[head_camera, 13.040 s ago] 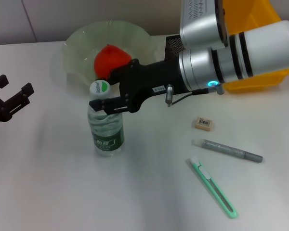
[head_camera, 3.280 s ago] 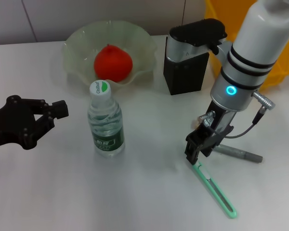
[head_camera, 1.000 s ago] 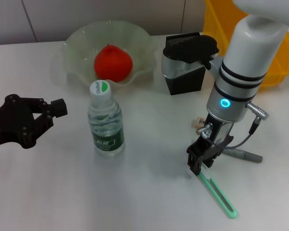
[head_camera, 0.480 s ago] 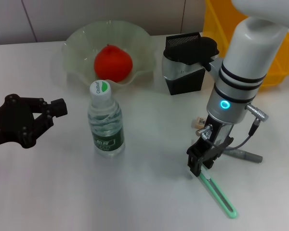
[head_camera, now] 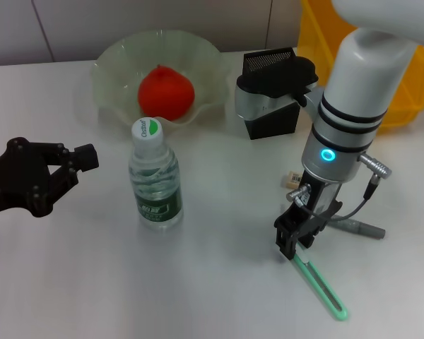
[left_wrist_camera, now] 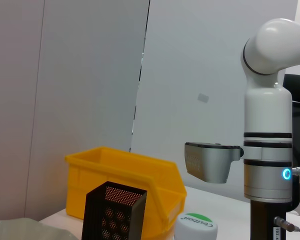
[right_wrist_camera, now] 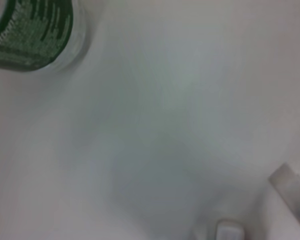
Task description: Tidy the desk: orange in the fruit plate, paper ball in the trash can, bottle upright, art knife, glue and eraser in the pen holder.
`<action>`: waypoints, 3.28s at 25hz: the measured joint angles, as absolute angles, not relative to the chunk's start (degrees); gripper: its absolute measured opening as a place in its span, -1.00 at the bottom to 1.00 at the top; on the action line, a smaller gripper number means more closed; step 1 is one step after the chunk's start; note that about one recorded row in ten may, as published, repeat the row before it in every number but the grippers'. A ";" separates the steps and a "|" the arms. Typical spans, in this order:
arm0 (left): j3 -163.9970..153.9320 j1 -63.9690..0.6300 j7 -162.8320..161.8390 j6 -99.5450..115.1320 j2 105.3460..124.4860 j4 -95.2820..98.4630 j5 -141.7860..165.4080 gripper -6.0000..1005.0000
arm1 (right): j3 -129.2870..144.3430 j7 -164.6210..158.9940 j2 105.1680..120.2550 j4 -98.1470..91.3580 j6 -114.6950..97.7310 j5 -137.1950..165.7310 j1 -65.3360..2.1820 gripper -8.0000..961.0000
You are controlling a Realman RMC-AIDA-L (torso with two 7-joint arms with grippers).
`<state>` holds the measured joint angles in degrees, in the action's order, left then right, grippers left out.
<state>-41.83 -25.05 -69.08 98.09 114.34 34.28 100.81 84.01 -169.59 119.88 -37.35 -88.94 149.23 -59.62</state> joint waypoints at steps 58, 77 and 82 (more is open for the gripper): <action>-41.14 -24.78 -68.38 98.09 114.34 34.19 100.72 -0.92 | 85.30 -169.41 119.87 -36.22 -88.60 148.96 -59.89 -0.61; -39.14 -24.17 -68.73 98.54 114.29 34.19 100.70 -0.92 | 88.23 -169.37 119.88 -50.74 -92.27 148.54 -54.94 -0.61; -38.12 -24.14 -68.95 98.62 114.28 34.19 100.67 -0.92 | 88.86 -169.38 119.88 -59.60 -94.11 147.72 -51.28 -0.60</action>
<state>-38.12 -24.14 -68.95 98.62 114.28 34.19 100.67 88.86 -169.38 119.88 -59.60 -94.11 147.72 -51.28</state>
